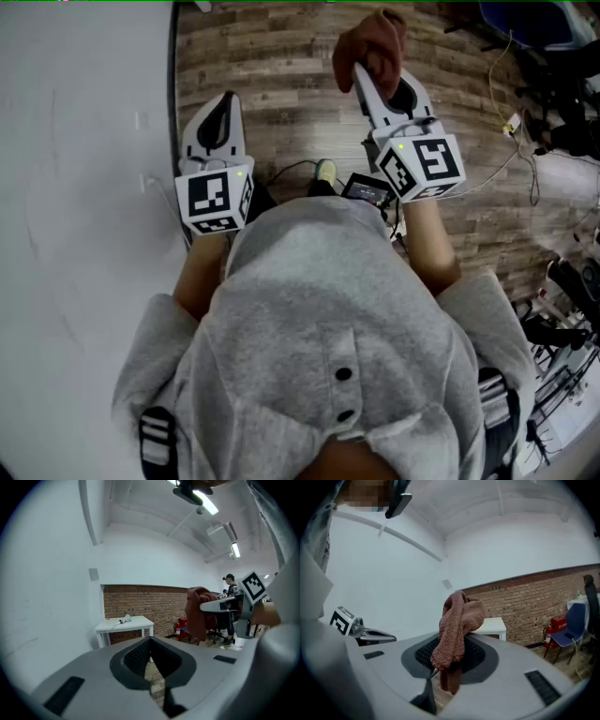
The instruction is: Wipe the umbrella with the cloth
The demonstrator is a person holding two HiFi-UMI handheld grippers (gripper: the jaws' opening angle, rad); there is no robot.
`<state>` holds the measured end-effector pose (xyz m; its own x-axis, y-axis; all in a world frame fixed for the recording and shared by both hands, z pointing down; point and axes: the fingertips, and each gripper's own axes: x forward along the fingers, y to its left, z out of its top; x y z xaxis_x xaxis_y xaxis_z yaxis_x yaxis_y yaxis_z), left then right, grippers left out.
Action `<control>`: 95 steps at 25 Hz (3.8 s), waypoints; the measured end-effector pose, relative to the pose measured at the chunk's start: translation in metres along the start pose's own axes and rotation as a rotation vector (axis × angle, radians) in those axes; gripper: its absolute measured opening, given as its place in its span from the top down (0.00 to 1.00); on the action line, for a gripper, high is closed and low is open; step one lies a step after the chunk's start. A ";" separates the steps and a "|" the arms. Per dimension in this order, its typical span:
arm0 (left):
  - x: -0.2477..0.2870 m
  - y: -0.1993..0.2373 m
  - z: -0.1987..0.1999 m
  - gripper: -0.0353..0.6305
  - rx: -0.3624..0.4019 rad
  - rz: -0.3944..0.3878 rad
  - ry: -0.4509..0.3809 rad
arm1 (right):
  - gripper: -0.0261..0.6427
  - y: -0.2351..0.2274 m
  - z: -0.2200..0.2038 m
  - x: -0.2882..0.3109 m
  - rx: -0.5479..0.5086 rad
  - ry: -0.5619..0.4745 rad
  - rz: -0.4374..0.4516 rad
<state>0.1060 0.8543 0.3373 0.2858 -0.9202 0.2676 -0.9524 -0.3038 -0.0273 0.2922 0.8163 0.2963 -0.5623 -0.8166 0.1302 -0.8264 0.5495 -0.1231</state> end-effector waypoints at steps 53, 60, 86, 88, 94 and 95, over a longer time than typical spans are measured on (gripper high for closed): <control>0.276 0.218 0.081 0.92 -0.089 -0.044 -0.054 | 0.81 -0.082 0.060 0.335 -0.020 0.021 -0.043; 0.300 0.221 0.083 0.92 -0.073 -0.060 -0.065 | 0.81 -0.102 0.062 0.354 -0.029 0.003 -0.050; 0.566 0.259 0.163 0.92 -0.051 -0.035 -0.011 | 0.81 -0.298 0.104 0.563 -0.013 0.060 -0.034; 0.587 0.260 0.168 0.92 -0.047 -0.032 -0.005 | 0.81 -0.314 0.107 0.578 -0.013 0.063 -0.032; 0.661 0.269 0.196 0.92 -0.040 -0.018 0.013 | 0.81 -0.372 0.125 0.630 -0.010 0.066 -0.025; 0.662 0.268 0.196 0.92 -0.039 -0.011 0.014 | 0.81 -0.374 0.124 0.631 -0.013 0.068 -0.020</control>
<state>0.0607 0.1151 0.3186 0.2951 -0.9130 0.2816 -0.9527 -0.3038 0.0135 0.2497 0.0734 0.3021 -0.5461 -0.8138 0.1987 -0.8375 0.5358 -0.1071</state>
